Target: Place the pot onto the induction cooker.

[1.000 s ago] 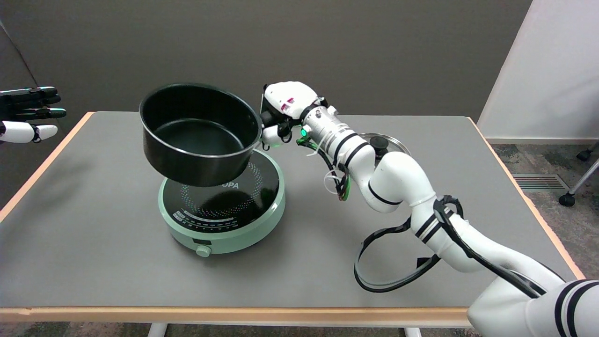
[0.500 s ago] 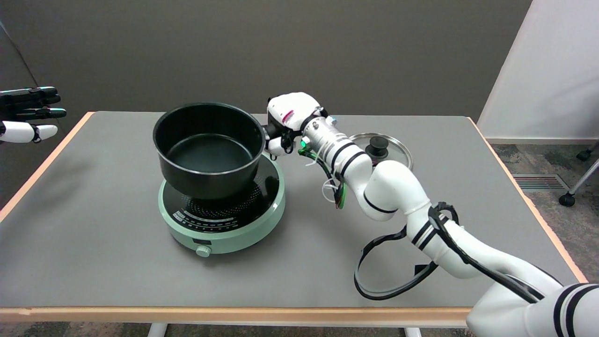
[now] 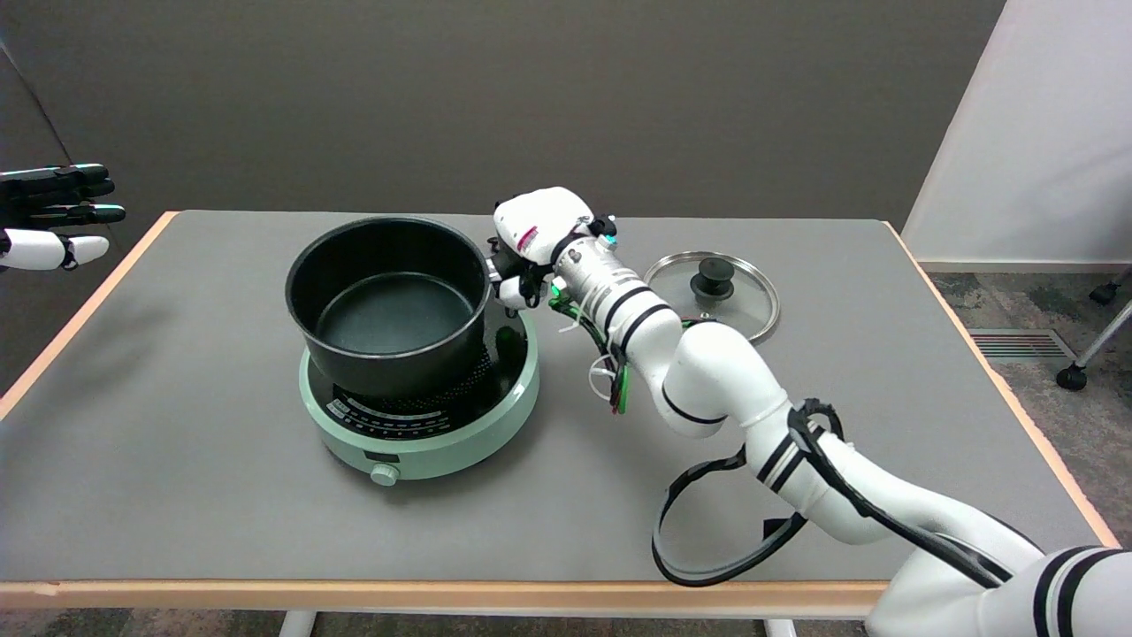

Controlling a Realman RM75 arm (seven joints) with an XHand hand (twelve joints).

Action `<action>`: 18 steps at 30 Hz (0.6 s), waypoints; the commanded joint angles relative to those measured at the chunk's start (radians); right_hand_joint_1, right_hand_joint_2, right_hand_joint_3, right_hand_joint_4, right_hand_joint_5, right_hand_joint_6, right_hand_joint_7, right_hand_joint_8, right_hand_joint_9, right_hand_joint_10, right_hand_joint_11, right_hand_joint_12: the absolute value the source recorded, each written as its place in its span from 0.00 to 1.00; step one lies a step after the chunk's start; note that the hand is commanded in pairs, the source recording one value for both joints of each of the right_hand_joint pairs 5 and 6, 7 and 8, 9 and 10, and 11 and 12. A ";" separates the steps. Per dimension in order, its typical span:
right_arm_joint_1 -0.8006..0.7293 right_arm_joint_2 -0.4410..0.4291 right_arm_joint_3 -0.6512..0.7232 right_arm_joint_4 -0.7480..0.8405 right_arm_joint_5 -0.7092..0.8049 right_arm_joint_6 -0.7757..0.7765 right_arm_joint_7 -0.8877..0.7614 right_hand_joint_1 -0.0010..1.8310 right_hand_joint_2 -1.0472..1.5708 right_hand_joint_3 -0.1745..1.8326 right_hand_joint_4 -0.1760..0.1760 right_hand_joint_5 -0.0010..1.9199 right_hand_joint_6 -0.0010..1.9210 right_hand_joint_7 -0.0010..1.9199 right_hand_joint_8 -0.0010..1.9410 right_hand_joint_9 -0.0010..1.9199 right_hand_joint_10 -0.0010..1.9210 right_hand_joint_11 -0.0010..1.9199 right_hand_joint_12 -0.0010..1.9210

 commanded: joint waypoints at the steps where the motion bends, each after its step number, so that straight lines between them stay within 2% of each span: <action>1: -0.015 -0.023 -0.023 0.042 0.000 0.091 -0.043 0.56 0.84 0.43 0.24 0.89 0.89 0.89 0.88 0.89 0.89 0.89 0.89; 18: -0.031 -0.017 -0.029 0.036 0.059 0.108 -0.059 0.57 0.83 0.43 0.24 0.88 0.88 0.88 0.87 0.88 0.88 0.88 0.88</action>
